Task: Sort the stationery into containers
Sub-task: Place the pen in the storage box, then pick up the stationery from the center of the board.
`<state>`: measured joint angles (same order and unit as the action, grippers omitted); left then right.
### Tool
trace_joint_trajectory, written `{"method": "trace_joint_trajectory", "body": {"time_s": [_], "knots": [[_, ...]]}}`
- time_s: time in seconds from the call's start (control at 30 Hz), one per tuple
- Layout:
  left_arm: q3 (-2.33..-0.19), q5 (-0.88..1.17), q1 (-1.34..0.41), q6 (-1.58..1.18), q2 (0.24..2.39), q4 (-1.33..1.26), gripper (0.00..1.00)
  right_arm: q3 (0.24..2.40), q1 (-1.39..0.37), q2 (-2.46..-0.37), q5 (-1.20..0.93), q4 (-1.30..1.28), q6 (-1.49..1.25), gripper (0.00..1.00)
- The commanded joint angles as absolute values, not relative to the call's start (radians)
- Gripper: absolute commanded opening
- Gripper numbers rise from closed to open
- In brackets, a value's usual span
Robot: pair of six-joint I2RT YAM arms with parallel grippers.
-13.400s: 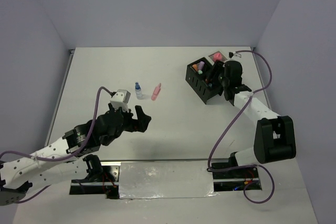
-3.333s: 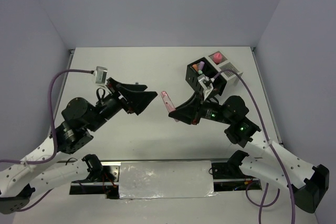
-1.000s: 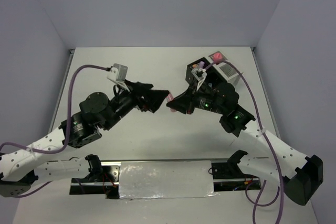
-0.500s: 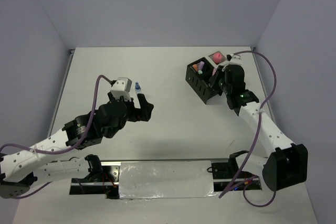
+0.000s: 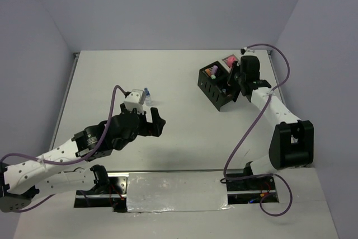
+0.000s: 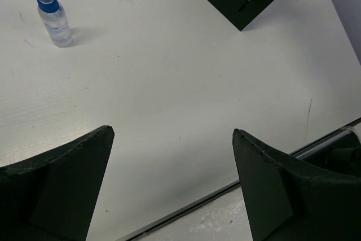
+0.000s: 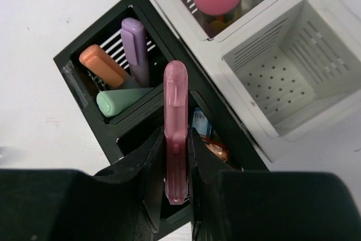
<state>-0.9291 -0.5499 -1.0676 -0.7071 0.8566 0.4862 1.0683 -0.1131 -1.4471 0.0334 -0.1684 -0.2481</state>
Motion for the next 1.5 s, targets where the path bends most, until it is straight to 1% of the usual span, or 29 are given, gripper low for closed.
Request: {"method": "trace_joint_trajectory", "body": {"time_s": [0.0,0.07,0.17,0.2,0.3,0.37,0.5,0.53,0.6,0.63,0.67,0.7,0.73,0.77,0.8,0.83,0.87,0.9,0.97,1.07,1.1,1.27,1.3,1.4,1.47], "knots": [[-0.92,-0.537,-1.062,-0.687,0.864,0.434,1.0,1.118,-0.112,-1.479,-0.03,-0.129,-0.241,0.11],[-0.919,-0.535,-1.058,-0.684,0.87,0.434,0.99,1.118,-0.112,-1.489,-0.035,-0.126,-0.25,0.13],[-0.916,-0.532,-1.051,-0.684,0.871,0.437,0.99,1.112,-0.112,-1.496,-0.044,-0.121,-0.256,0.32],[-0.91,-0.531,-1.043,-0.69,0.87,0.439,0.99,1.109,-0.11,-1.493,-0.043,-0.118,-0.256,0.45],[-0.894,-0.519,-1.019,-0.701,0.864,0.436,0.99,1.103,-0.11,-1.483,-0.028,-0.123,-0.262,0.56],[-0.888,-0.506,-1.002,-0.706,0.859,0.437,0.99,1.107,-0.11,-1.473,-0.026,-0.127,-0.262,0.58],[-0.879,-0.5,-0.974,-0.725,0.85,0.449,0.99,1.131,-0.11,-1.454,-0.037,-0.164,-0.267,0.59],[-0.89,-0.511,-0.97,-0.733,0.847,0.484,0.99,1.129,-0.127,-1.428,-0.082,-0.161,-0.262,0.59],[-0.911,-0.552,-0.954,-0.78,0.851,0.555,0.99,1.132,-0.184,-1.399,-0.084,-0.169,-0.246,0.62],[-0.942,-0.608,-0.925,-0.802,0.864,0.605,0.99,1.146,-0.231,-1.387,-0.072,-0.178,-0.209,0.62],[-0.96,-0.63,-0.902,-0.825,0.873,0.709,0.99,1.152,-0.33,-1.37,-0.054,-0.189,-0.193,0.63],[-0.974,-0.646,-0.832,-0.872,0.88,0.765,0.99,1.155,-0.378,-1.367,-0.054,-0.186,-0.181,0.64],[-0.998,-0.655,-0.793,-0.886,0.89,0.808,0.99,1.152,-0.426,-1.371,-0.061,-0.175,-0.169,0.72],[-1.0,-0.65,-0.757,-0.891,0.888,0.834,0.99,1.154,-0.505,-1.384,-0.066,-0.166,-0.172,0.77],[-1.003,-0.65,-0.686,-0.905,0.884,0.868,0.99,1.158,-0.543,-1.399,-0.063,-0.146,-0.176,0.78],[-1.005,-0.653,-0.654,-0.916,0.867,0.885,0.99,1.169,-0.578,-1.44,-0.064,-0.132,-0.178,0.83],[-1.003,-0.65,-0.623,-0.917,0.856,0.897,0.99,1.176,-0.645,-1.465,-0.04,-0.103,-0.176,0.91],[-1.008,-0.647,-0.562,-0.919,0.835,0.906,0.99,1.204,-0.678,-1.491,-0.028,-0.089,-0.164,0.91],[-1.012,-0.637,-0.513,-0.888,0.812,0.911,0.99,1.244,-0.759,-1.577,0.036,-0.058,-0.153,0.91],[-1.028,-0.614,-0.45,-0.795,0.796,0.902,0.99,1.371,-0.799,-1.718,0.092,-0.083,-0.156,0.91],[-1.035,-0.6,-0.448,-0.76,0.801,0.897,0.99,1.441,-0.808,-1.789,0.109,-0.084,-0.163,0.91],[-0.988,-0.534,-0.449,-0.588,0.773,0.829,0.99,1.653,-0.827,-1.974,0.111,-0.15,-0.146,0.87],[-0.953,-0.543,-0.449,-0.594,0.746,0.818,0.99,1.722,-0.831,-2.002,0.109,-0.164,-0.141,0.87],[-0.934,-0.505,-0.448,-0.572,0.709,0.773,0.99,1.825,-0.839,-2.089,0.11,-0.213,-0.14,0.85],[-0.914,-0.511,-0.448,-0.572,0.674,0.744,0.99,1.853,-0.844,-2.135,0.081,-0.23,-0.143,0.84]]}}
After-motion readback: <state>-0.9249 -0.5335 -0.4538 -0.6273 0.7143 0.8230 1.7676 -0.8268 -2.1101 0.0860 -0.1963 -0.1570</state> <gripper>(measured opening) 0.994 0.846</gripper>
